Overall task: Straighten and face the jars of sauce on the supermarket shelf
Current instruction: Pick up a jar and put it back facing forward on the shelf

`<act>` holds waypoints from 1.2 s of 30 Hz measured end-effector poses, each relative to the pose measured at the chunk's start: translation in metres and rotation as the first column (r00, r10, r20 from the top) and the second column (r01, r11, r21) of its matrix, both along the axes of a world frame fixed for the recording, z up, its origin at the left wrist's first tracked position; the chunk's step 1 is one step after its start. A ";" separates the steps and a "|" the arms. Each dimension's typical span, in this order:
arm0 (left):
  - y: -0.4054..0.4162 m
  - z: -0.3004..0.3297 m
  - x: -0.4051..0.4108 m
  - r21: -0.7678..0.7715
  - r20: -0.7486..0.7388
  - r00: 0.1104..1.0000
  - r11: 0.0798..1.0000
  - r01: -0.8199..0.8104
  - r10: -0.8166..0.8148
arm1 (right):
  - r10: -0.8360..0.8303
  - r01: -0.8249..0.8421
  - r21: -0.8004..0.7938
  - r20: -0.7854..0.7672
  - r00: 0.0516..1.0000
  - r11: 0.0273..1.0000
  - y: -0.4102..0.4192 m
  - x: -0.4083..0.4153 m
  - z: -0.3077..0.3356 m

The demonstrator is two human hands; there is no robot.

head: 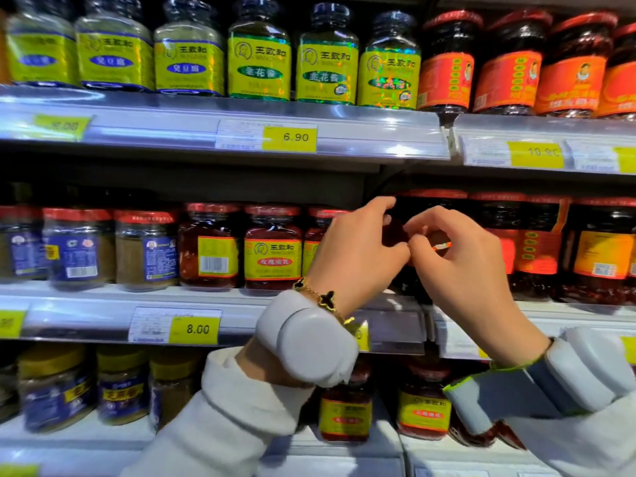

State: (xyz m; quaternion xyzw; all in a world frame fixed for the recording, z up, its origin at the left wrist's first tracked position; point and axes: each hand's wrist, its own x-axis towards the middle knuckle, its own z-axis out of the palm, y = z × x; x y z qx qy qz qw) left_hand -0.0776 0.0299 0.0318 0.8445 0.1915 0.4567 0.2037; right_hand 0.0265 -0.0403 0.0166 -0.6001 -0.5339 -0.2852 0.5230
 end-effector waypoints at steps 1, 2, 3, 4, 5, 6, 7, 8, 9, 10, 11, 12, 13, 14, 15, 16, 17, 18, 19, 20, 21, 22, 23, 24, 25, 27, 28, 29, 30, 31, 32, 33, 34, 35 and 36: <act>0.001 0.000 -0.008 0.013 0.026 1.000 1.000 0.009 -0.009 | 0.011 -0.011 0.000 0.011 1.000 1.000 0.001 -0.007 0.001; 0.006 0.000 -0.024 0.030 0.042 0.999 1.000 0.009 -0.010 | 0.028 -0.028 -0.003 0.018 0.999 1.000 0.006 -0.021 0.003; 0.007 -0.001 -0.030 0.041 0.065 0.998 0.999 0.003 -0.006 | 0.038 -0.038 -0.002 0.025 0.999 0.999 0.007 -0.028 0.004; 0.011 -0.001 -0.045 0.051 0.085 0.996 0.999 -0.011 0.007 | 0.052 -0.051 -0.006 0.028 0.998 0.999 0.013 -0.042 0.005; 0.010 -0.002 -0.052 0.061 0.111 0.994 0.998 -0.033 0.026 | 0.059 -0.059 -0.007 0.040 0.997 0.998 0.014 -0.049 0.006; 0.016 -0.002 -0.067 0.071 0.131 0.990 0.996 -0.051 0.041 | 0.066 -0.065 -0.011 0.054 0.996 0.998 0.022 -0.063 0.008; 0.024 -0.002 -0.083 0.083 0.149 0.987 0.994 -0.068 0.055 | 0.067 -0.067 -0.008 0.065 0.996 0.998 0.031 -0.080 0.009; 0.032 -0.001 -0.099 0.089 0.160 0.985 0.992 -0.085 0.071 | 0.073 -0.072 -0.014 0.073 0.995 0.997 0.040 -0.097 0.010; 0.039 0.000 -0.114 0.097 0.172 0.981 0.989 -0.108 0.090 | 0.084 -0.083 -0.022 0.081 0.993 0.996 0.048 -0.112 0.012; 0.047 0.000 -0.129 0.098 0.186 0.977 0.988 -0.120 0.101 | 0.096 -0.094 -0.027 0.085 0.992 0.995 0.058 -0.128 0.014; 0.058 0.000 -0.147 0.108 0.203 0.972 0.984 -0.143 0.119 | 0.110 -0.108 -0.027 0.087 0.990 0.994 0.071 -0.145 0.015; 0.058 0.000 -0.153 0.109 0.222 0.966 0.981 -0.162 0.135 | 0.117 -0.114 -0.036 0.091 0.989 0.993 0.074 -0.151 0.016; 0.064 0.000 -0.165 0.115 0.234 0.960 0.976 -0.186 0.156 | 0.129 -0.125 -0.044 0.094 0.987 0.991 0.082 -0.162 0.016; 0.074 -0.001 -0.182 0.117 0.244 0.956 0.974 -0.196 0.163 | 0.137 -0.133 -0.048 0.100 0.986 0.990 0.094 -0.177 0.016; 0.086 -0.002 -0.198 0.132 0.251 0.952 0.968 -0.212 0.174 | 0.152 -0.146 -0.059 0.099 0.983 0.987 0.106 -0.193 0.015; 0.089 -0.002 -0.203 0.139 0.247 0.950 0.964 -0.228 0.189 | 0.161 -0.155 -0.069 0.102 0.982 0.986 0.108 -0.198 0.013; 0.101 -0.004 -0.220 0.143 0.246 0.946 0.958 -0.250 0.210 | 0.171 -0.163 -0.078 0.114 0.979 0.984 0.121 -0.214 0.012; 0.111 -0.006 -0.234 0.155 0.244 0.939 0.946 -0.284 0.242 | 0.184 -0.176 -0.078 0.120 0.976 0.981 0.130 -0.226 0.010; 0.114 -0.006 -0.237 0.177 0.245 0.930 0.931 -0.321 0.274 | 0.188 -0.179 -0.081 0.120 0.975 0.980 0.133 -0.230 0.011; 0.124 -0.008 -0.250 0.201 0.247 0.918 0.910 -0.363 0.312 | 0.185 -0.175 -0.086 0.133 0.974 0.981 0.142 -0.241 0.010; 0.131 -0.009 -0.262 0.221 0.251 0.907 0.893 -0.393 0.337 | 0.183 -0.170 -0.096 0.139 0.973 0.981 0.151 -0.250 0.009; 0.142 -0.011 -0.277 0.233 0.249 0.901 0.881 -0.412 0.356 | 0.178 -0.164 -0.103 0.149 0.973 0.981 0.162 -0.262 0.008; 0.155 -0.013 -0.294 0.248 0.244 0.892 0.865 -0.437 0.381 | 0.174 -0.157 -0.112 0.160 0.972 0.981 0.174 -0.275 0.008; 0.159 -0.014 -0.299 0.264 0.239 0.885 0.851 -0.455 0.399 | 0.158 -0.138 -0.122 0.175 0.972 0.983 0.176 -0.278 0.007; 0.167 -0.015 -0.308 0.273 0.230 0.881 0.841 -0.467 0.414 | 0.131 -0.108 -0.119 0.203 0.970 0.987 0.182 -0.284 0.007; 0.183 -0.015 -0.327 0.295 0.222 0.863 0.813 -0.503 0.454 | 0.072 -0.054 -0.077 0.261 0.963 0.996 0.194 -0.295 0.009; 0.190 -0.016 -0.335 0.304 0.219 0.854 0.798 -0.520 0.472 | 0.042 -0.026 -0.061 0.286 0.957 0.998 0.199 -0.300 0.010; 0.198 -0.016 -0.345 0.314 0.207 0.844 0.784 -0.536 0.494 | 0.021 -0.006 -0.051 0.304 0.952 0.999 0.206 -0.307 0.012; 0.201 -0.015 -0.347 0.334 0.191 0.840 0.771 -0.542 0.508 | 0.013 0.005 -0.055 0.318 0.948 0.998 0.207 -0.309 0.014; 0.205 -0.015 -0.350 0.356 0.163 0.839 0.762 -0.540 0.519 | 0.010 0.014 -0.070 0.334 0.943 0.997 0.209 -0.311 0.015; 0.210 -0.014 -0.353 0.376 0.119 0.839 0.758 -0.533 0.531 | 0.006 0.025 -0.089 0.340 0.940 0.996 0.213 -0.314 0.016; 0.214 -0.013 -0.355 0.396 0.069 0.837 0.755 -0.522 0.542 | -0.004 0.046 -0.117 0.343 0.939 0.992 0.218 -0.316 0.017; 0.216 -0.012 -0.352 0.422 0.020 0.830 0.748 -0.512 0.557 | -0.017 0.072 -0.151 0.339 0.941 0.986 0.219 -0.315 0.018; 0.219 -0.010 -0.351 0.452 -0.022 0.817 0.735 -0.506 0.576 | -0.027 0.095 -0.190 0.334 0.942 0.977 0.222 -0.315 0.020; 0.222 -0.010 -0.349 0.481 -0.050 0.801 0.717 -0.504 0.597 | -0.029 0.110 -0.228 0.331 0.943 0.967 0.226 -0.315 0.022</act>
